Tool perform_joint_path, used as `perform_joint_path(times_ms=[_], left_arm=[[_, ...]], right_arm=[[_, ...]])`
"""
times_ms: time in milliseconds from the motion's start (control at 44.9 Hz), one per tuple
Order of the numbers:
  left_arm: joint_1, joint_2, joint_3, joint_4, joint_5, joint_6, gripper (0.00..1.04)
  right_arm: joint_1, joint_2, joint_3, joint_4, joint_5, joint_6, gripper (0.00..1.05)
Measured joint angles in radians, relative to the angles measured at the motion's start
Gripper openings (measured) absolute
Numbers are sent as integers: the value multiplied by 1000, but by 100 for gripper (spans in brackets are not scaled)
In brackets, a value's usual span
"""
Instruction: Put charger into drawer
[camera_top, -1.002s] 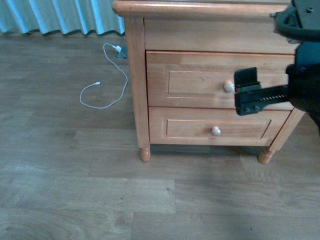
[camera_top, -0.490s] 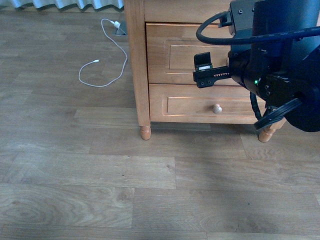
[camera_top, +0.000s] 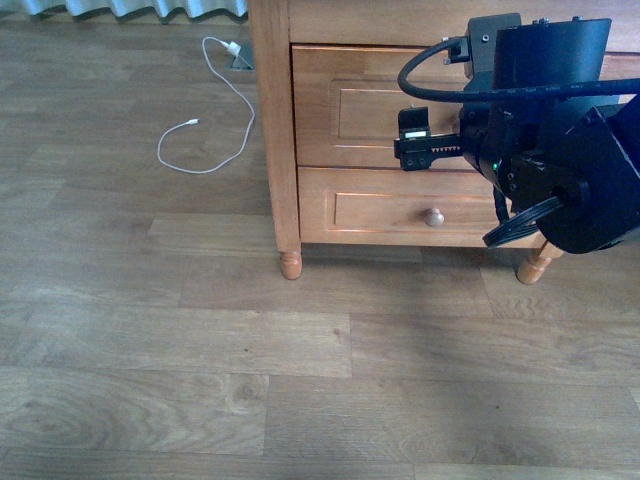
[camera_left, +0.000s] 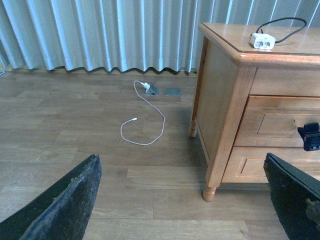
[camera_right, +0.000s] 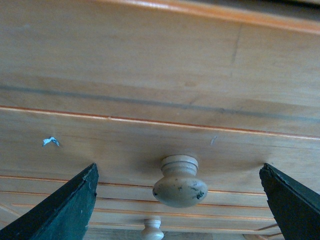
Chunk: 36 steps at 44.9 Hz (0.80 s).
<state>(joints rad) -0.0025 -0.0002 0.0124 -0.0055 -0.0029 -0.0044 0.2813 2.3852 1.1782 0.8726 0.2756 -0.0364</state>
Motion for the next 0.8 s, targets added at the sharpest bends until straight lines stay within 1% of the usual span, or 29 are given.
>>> perform_joint_path(times_ms=[200,267,312,356,379,445,601,646,802], left_arm=[[0,0,0,0,0,0,99],[0,0,0,0,0,0,99],[0,0,0,0,0,0,99],[0,0,0,0,0,0,99],[0,0,0,0,0,0,99],[0,0,0,0,0,0,99],[0,0,0,0,0,0,99],[0,0,0,0,0,0,99],[0,0,0,0,0,0,99]], right_arm=[[3,-5,-1,-1,7,-1,96],[3,-5,-1,-2,15,-3,87],[2,-5,-1,-4,16,-5,77],[3,-5,-1,-4,16,-7,70],[2,-5,-1,-5,16,-8,68],[3,-5,-1,-10,16,-10,57],[5,-5,-1,-19,4,-17,27],[6,-5,-1,-22,8,-19,24],[6,-10,-1,-35,4,-19,23]])
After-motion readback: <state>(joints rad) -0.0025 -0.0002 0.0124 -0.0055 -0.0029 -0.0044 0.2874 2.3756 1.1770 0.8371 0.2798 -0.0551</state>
